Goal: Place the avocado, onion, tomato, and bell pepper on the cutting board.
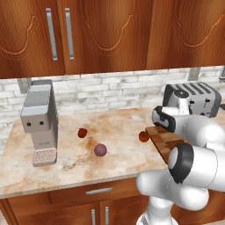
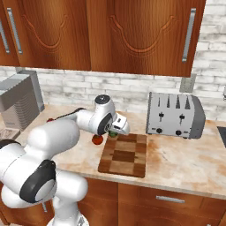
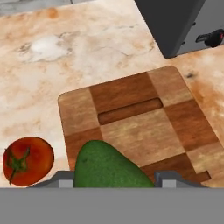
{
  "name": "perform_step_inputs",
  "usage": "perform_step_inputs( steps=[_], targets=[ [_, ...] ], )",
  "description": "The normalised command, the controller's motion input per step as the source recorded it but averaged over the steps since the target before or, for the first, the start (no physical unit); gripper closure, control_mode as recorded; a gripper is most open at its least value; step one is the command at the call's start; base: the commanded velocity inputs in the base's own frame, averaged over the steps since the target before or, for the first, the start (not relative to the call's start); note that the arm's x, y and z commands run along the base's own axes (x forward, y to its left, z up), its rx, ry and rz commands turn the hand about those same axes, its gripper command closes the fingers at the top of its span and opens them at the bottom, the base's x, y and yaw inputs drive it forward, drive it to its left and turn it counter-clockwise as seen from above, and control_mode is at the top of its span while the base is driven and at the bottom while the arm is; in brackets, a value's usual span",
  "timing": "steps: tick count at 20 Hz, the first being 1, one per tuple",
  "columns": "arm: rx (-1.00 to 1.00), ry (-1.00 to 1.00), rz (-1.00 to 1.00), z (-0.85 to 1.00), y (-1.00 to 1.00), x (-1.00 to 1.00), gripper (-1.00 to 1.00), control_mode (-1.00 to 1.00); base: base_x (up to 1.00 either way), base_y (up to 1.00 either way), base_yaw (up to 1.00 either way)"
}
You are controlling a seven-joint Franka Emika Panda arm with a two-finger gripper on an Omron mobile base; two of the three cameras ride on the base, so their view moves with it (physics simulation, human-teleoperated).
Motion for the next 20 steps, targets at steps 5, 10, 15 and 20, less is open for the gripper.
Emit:
perform_step_inputs(
  steps=[5, 10, 15, 20],
  targets=[
    [0.04, 0.0, 0.0, -0.41, -0.01, 0.0, 1.0, -1.0, 0.0, 0.0, 0.0],
    [0.03, 0.0, 0.0, -0.36, -0.01, 0.0, 1.0, -1.0, 0.0, 0.0, 0.0],
    [0.0, 0.0, 0.0, -0.35, 0.0, 0.0, 1.0, -1.0, 0.0, 0.0, 0.0],
    [0.0, 0.0, 0.0, -0.34, 0.0, 0.0, 1.0, -1.0, 0.0, 0.0, 0.0]
  ],
)
